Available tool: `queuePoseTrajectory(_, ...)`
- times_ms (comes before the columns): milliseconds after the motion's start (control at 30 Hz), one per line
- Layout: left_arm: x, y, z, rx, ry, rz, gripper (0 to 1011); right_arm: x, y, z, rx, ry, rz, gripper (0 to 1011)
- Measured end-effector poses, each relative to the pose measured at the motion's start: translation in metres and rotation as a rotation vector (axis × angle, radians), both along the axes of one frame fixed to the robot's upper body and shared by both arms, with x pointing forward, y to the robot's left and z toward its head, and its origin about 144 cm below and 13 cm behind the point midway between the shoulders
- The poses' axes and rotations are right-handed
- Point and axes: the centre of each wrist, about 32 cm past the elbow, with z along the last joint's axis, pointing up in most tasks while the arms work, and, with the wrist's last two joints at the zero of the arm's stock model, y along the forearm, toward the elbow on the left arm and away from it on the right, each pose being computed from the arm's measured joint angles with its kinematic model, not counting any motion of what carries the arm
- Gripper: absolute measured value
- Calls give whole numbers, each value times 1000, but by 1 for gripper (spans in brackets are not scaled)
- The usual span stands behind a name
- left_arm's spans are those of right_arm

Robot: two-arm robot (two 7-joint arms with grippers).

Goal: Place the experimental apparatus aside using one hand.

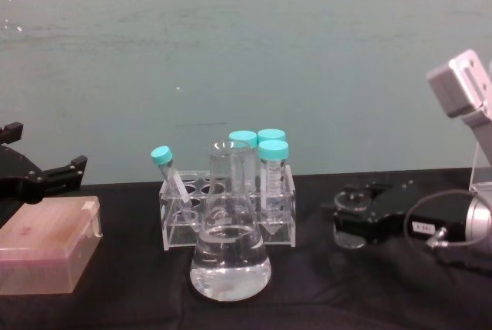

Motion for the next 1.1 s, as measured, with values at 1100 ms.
queuePoseTrajectory(1100, 0, 0, 0, 0, 0, 0, 1000, 32, -7, 17, -13, -76, -352, 496)
